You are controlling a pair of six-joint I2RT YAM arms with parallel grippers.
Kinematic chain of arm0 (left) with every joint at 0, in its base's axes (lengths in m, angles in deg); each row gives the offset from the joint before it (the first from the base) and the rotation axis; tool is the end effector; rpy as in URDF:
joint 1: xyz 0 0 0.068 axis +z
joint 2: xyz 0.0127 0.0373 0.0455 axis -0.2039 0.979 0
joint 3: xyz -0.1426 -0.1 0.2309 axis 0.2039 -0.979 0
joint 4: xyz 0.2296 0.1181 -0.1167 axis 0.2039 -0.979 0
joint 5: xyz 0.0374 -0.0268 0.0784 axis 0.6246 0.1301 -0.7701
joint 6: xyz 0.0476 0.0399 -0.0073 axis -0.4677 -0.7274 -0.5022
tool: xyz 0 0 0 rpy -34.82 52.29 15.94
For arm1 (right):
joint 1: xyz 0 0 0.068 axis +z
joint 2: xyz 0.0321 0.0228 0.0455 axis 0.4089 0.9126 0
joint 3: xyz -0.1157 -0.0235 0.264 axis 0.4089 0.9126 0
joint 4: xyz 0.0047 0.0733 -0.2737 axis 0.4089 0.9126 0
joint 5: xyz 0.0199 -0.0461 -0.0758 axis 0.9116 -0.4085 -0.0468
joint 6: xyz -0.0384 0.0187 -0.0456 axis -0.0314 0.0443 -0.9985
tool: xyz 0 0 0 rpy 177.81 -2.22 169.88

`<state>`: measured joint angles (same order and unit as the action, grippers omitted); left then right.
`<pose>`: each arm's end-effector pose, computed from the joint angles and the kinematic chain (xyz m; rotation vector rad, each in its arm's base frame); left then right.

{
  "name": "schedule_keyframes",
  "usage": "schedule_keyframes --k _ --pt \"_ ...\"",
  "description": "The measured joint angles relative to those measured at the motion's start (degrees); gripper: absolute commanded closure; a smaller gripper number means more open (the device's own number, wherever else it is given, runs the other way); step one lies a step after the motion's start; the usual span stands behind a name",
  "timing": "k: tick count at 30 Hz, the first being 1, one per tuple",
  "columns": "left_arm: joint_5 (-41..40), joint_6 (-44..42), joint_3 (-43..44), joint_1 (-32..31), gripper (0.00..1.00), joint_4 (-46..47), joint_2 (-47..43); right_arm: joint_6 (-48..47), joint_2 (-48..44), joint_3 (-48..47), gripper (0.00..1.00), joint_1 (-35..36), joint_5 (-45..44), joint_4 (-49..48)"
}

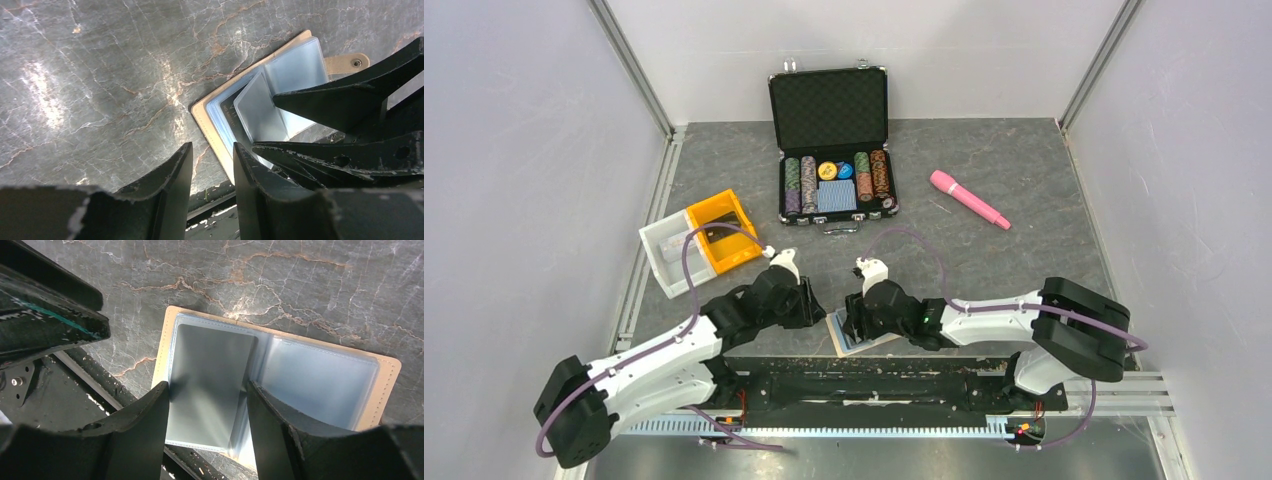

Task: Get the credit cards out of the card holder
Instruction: Remove the credit card from the card holder.

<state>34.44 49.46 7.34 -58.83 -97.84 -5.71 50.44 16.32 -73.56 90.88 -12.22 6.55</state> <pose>0.1332 -0.1387 0.1837 -0.0141 2.4736 -0.6881 0.1296 0.2796 0.1434 -0.5300 2.3357 0.6967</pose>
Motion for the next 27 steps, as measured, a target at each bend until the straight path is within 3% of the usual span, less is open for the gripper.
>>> schedule_keyframes --k 20,27 --pt "4.59 0.04 0.61 0.0 0.64 7.76 14.64 1.68 -2.78 3.61 0.46 -0.98 4.02 -5.9" --pt "7.02 0.28 0.63 0.0 0.64 10.93 16.46 1.7 -2.78 3.61 0.38 -1.03 4.57 -6.03"
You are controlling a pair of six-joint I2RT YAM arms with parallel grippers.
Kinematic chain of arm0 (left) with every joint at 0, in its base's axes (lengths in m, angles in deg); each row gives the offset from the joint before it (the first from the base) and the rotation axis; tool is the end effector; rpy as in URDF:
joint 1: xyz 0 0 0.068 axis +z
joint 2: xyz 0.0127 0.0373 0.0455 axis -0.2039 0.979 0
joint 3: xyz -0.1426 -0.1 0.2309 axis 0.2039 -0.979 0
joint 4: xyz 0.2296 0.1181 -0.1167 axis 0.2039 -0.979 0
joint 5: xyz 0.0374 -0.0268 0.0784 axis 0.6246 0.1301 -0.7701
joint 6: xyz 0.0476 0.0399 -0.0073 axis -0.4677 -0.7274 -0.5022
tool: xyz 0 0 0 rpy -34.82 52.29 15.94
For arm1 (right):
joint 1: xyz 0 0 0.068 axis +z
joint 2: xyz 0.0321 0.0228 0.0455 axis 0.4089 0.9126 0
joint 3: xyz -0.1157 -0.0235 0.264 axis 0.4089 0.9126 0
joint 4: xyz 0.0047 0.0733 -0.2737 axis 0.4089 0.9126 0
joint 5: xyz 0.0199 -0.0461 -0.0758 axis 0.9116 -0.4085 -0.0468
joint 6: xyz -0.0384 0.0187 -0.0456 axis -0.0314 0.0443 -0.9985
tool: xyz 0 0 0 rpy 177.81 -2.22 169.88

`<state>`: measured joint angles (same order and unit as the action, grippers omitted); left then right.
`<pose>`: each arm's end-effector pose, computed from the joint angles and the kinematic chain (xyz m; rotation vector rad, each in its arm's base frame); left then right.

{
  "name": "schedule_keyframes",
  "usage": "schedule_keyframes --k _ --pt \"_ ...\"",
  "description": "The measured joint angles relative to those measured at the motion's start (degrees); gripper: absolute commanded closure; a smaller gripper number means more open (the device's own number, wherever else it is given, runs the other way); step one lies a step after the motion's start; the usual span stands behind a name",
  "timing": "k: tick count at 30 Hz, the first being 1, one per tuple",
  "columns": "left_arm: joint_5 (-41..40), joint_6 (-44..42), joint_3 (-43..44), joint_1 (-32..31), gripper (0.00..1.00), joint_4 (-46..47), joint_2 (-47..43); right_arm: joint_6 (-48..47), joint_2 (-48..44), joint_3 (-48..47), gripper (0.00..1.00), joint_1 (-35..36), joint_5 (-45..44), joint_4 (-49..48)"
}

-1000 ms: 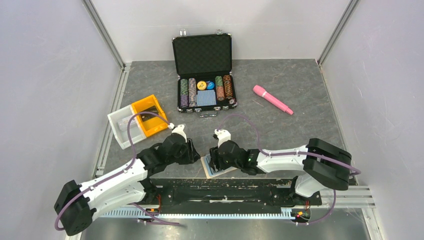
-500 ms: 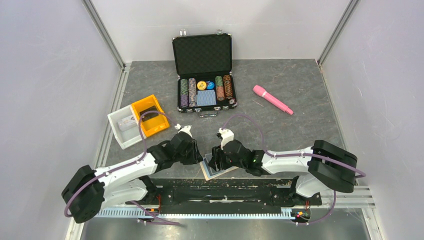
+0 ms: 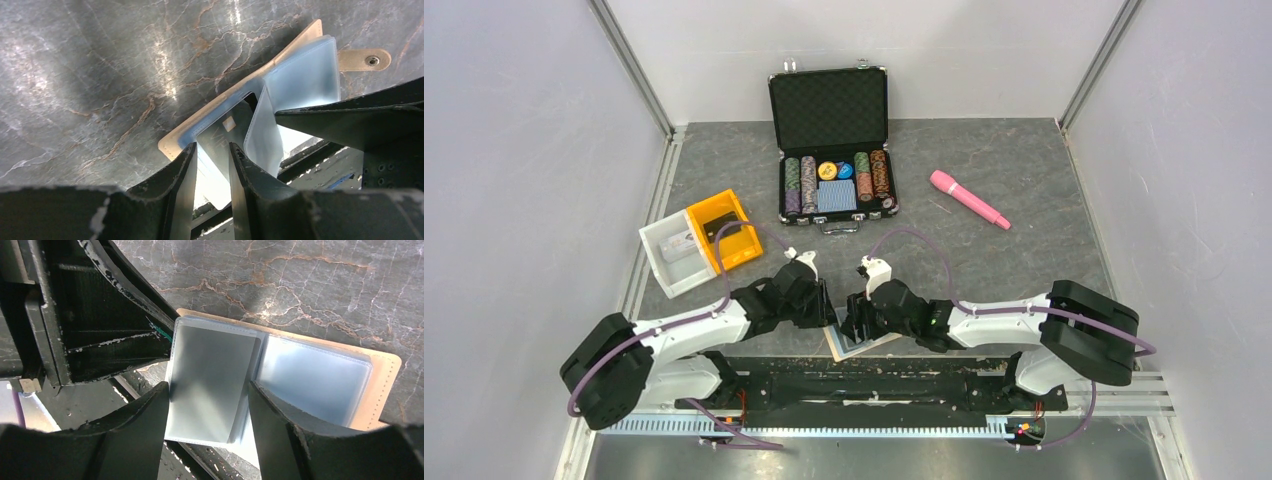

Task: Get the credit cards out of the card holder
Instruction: Remove the credit card from the card holder.

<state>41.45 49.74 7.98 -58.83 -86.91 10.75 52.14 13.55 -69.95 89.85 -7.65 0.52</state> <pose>0.1525 -0.1680 0.1484 0.0409 2.6066 -0.7432 0.1276 0.2709 0.1471 -0.5008 2.3019 0.8514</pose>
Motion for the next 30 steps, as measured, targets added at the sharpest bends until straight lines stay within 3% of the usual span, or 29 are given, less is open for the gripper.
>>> schedule_keyframes --k 12,30 --pt "5.22 0.63 0.04 0.0 0.63 5.92 1.4 -1.14 -5.97 -0.02 0.31 0.0 -4.39 6.4" --pt "10.32 3.13 0.59 0.0 0.62 14.93 5.95 -5.2 -16.26 -0.07 0.41 -0.07 -8.81 12.74"
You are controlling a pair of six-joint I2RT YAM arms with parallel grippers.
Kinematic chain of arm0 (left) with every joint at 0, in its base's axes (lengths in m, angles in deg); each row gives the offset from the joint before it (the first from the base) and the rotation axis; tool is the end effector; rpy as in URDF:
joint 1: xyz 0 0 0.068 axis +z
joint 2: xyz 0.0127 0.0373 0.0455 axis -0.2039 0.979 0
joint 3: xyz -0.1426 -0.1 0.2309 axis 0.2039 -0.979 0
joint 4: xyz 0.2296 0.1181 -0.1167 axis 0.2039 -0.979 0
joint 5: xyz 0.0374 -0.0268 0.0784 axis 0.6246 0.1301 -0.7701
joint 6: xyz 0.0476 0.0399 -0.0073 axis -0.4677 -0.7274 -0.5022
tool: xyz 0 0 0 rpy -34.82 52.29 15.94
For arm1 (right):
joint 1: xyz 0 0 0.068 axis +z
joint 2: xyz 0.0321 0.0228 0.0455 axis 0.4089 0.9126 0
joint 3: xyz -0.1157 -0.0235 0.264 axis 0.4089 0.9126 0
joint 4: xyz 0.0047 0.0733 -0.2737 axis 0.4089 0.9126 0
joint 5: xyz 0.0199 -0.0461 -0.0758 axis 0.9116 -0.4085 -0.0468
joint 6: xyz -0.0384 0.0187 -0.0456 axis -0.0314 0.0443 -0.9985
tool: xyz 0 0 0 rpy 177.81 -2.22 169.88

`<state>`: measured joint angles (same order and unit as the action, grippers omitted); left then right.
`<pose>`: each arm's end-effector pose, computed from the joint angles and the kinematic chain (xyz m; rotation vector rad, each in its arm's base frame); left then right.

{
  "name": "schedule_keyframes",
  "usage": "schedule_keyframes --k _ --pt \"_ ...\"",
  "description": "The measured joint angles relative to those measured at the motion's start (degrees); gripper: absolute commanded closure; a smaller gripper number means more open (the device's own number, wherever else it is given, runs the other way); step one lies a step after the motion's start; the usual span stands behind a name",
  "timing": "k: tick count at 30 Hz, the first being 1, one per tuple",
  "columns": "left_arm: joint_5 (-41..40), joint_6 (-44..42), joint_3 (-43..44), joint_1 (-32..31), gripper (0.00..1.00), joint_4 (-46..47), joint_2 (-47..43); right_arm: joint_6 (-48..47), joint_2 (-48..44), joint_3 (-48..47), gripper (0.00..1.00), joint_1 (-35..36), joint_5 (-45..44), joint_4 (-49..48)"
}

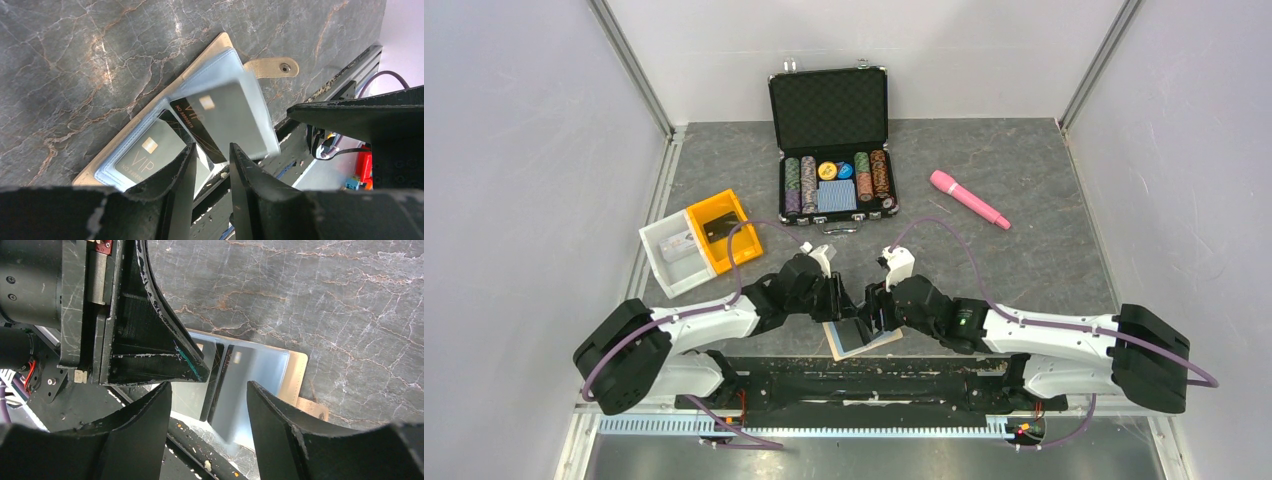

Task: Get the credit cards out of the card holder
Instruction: Remove the credit card from the card holder.

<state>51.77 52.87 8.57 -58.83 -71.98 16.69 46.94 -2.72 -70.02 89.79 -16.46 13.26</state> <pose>0.1651 -0.1939 0.1519 0.0835 2.5286 -1.0724 0.1206 0.2371 0.2012 -0.4736 2.1672 0.7186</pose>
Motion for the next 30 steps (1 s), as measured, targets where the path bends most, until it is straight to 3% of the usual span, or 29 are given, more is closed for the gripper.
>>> schedule_keyframes --k 11,21,30 --pt "-2.21 0.72 0.57 0.0 0.62 -2.03 -0.09 -1.31 0.15 -0.04 0.49 0.0 0.02 0.0" --pt "-4.55 1.14 -0.98 0.0 0.62 -4.2 -3.54 -1.49 5.64 -0.04 0.55 -0.42 1.6 -0.57" --pt "-3.89 2.16 -2.32 0.0 0.59 -0.79 -2.89 -1.01 6.05 2.56 0.64 -7.08 7.13 -5.25"
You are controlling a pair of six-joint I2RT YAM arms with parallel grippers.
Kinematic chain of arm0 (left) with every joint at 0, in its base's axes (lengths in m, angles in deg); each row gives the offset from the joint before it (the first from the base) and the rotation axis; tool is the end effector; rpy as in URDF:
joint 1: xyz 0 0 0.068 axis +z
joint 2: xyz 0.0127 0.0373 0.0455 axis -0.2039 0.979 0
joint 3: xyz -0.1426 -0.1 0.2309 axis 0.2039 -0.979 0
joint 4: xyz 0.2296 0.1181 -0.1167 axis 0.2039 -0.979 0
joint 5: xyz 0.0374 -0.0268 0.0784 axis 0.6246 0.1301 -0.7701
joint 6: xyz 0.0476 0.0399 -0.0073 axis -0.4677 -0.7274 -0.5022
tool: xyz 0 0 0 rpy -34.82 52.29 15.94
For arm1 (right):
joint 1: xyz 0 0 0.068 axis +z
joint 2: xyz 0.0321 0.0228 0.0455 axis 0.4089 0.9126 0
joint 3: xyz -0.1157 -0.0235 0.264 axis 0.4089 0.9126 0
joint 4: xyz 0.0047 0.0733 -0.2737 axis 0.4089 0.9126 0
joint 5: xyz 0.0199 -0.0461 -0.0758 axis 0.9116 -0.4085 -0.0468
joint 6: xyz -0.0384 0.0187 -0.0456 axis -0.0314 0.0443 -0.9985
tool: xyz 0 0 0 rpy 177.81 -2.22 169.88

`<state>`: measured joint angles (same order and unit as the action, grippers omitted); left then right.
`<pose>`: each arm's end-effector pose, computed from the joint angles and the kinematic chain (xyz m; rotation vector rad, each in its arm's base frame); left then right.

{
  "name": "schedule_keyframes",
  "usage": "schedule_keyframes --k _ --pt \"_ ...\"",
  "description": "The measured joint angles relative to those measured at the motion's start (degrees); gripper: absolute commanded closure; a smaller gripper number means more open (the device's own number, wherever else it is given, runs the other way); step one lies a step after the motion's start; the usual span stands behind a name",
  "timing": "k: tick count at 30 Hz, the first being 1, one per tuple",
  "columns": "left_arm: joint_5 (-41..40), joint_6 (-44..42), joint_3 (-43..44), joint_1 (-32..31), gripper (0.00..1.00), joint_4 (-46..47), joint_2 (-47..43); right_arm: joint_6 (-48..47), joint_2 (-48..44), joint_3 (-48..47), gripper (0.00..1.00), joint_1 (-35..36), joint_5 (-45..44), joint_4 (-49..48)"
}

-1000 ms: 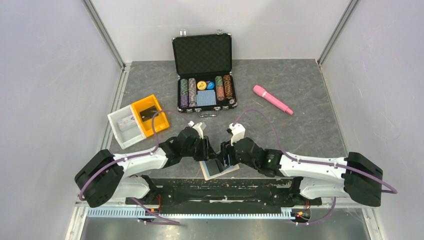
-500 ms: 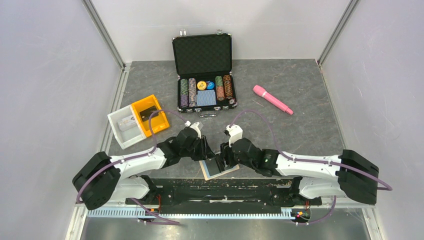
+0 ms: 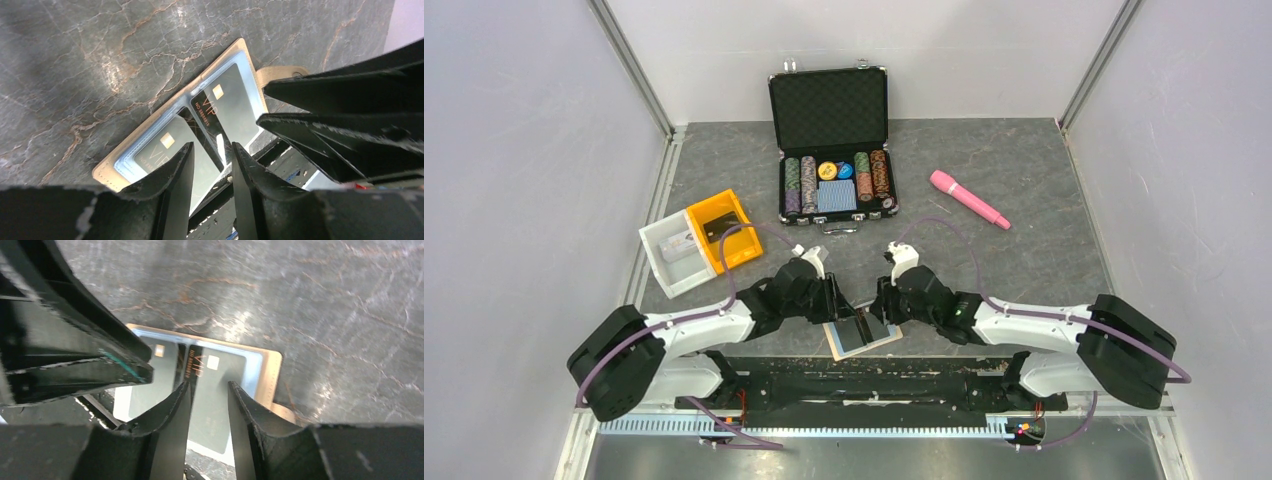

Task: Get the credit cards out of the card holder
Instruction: Remove the credit card from the card holder.

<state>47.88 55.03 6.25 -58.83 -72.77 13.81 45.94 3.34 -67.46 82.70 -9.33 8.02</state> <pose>0.1595 -0.1833 0.1486 -0.0047 2.5179 -1.0174 0.1472 0.2287 0.1679 -0.4534 2.2553 0.7120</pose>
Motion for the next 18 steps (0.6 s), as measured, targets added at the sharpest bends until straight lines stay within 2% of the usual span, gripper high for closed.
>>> schedule_keyframes --k 12,18 --pt "0.96 1.44 -0.42 -0.02 0.58 4.94 4.79 2.25 0.0 6.62 0.66 -2.54 3.5 -4.31" --pt "1.09 1.81 -0.92 -0.61 0.58 7.58 6.86 2.86 0.0 8.81 0.7 -3.1 4.33 -6.95"
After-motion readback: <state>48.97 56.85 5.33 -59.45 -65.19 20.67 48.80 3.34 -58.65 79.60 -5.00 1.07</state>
